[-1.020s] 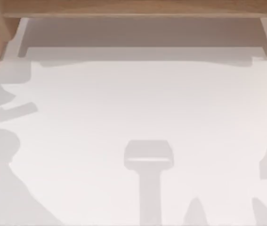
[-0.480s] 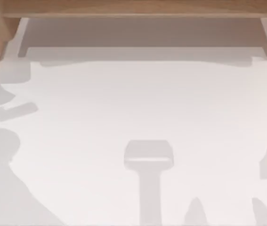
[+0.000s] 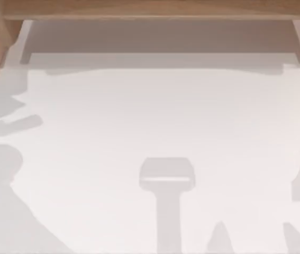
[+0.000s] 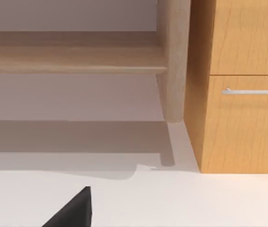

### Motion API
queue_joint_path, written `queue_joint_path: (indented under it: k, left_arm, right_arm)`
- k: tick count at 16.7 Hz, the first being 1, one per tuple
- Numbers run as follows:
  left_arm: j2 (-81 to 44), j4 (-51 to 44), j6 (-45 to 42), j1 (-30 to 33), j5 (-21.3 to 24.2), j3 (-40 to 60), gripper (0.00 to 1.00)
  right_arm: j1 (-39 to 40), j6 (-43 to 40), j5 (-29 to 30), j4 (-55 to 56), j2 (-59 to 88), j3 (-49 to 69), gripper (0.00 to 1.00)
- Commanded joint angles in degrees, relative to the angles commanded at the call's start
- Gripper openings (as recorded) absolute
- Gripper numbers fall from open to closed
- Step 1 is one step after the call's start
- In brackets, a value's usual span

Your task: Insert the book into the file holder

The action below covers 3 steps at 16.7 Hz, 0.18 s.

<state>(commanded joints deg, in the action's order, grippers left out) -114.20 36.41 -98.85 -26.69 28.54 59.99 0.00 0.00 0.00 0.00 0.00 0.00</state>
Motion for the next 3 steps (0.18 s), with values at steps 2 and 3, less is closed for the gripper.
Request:
queue_joint_path:
  k: [2,3]
  left_arm:
    - [0.00,0.00,0.00,0.00,0.00,0.00,1.00]
    - [0.00,0.00,0.00,0.00,0.00,0.00,1.00]
  right_arm:
    - [0.00,0.00,0.00,0.00,0.00,0.00,1.00]
    - [0.00,0.00,0.00,0.00,0.00,0.00,1.00]
